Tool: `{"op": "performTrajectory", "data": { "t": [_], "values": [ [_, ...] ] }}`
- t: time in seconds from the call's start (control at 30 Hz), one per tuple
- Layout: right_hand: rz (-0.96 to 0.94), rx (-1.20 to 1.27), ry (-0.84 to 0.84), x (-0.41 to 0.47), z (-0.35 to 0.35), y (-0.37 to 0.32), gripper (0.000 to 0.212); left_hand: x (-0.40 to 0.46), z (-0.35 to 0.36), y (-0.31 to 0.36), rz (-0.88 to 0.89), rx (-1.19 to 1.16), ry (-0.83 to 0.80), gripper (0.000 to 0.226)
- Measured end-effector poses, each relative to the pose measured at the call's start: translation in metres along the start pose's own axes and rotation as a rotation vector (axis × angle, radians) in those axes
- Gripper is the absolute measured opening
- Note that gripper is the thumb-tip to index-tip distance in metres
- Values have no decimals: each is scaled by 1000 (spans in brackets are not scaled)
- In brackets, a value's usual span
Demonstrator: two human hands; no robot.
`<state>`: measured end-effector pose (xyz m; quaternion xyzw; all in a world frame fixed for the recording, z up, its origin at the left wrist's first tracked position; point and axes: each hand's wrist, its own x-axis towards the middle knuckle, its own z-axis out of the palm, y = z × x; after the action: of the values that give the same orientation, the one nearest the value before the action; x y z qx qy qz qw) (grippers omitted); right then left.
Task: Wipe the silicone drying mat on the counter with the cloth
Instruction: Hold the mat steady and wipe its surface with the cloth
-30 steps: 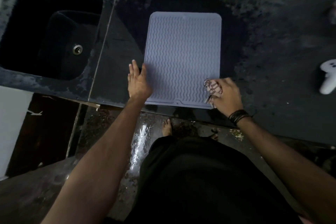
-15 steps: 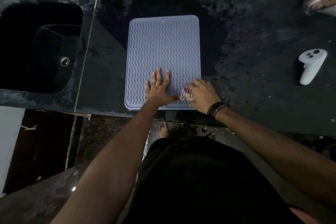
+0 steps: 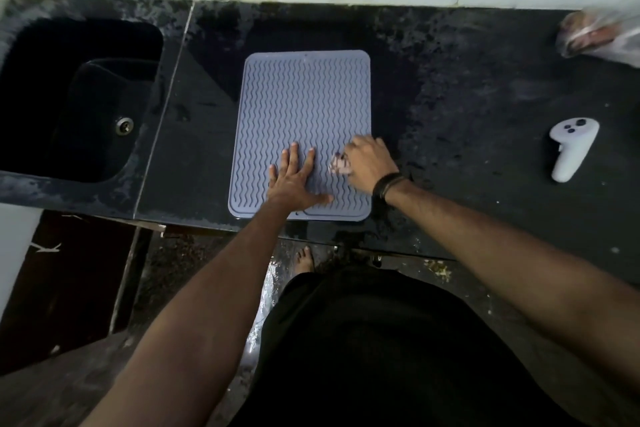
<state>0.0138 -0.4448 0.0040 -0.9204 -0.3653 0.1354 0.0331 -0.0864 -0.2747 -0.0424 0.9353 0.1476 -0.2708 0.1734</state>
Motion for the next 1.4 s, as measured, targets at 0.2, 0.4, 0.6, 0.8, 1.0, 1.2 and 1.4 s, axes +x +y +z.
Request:
{"op": "performTrajectory", "data": {
  "t": [0.2,0.4,0.6,0.8,1.0,1.2,1.4],
  "values": [
    [-174,154,-168,-45,6,-4,21,-6,-4,1,7,10,-1,118],
    [197,607,-36,5,-42,17,6,-11,-46,-19,18,-37,119,111],
    [278,652,-22,35,-62,9,33,-14,-108,-76,-77,6,228,106],
    [245,655,-16,44,-60,-20,37,-19,-110,-97,-102,-11,193,103],
    [252,580,36,47,-47,-41,15,-27,-84,-114,-113,-68,142,102],
    [136,398,-107,44,-10,-88,26,-29,-50,-107,22,58,-78,122],
    [-15,135,-99,19,12,-109,52,-26,-40,-120,55,44,-10,122]
  ]
}}
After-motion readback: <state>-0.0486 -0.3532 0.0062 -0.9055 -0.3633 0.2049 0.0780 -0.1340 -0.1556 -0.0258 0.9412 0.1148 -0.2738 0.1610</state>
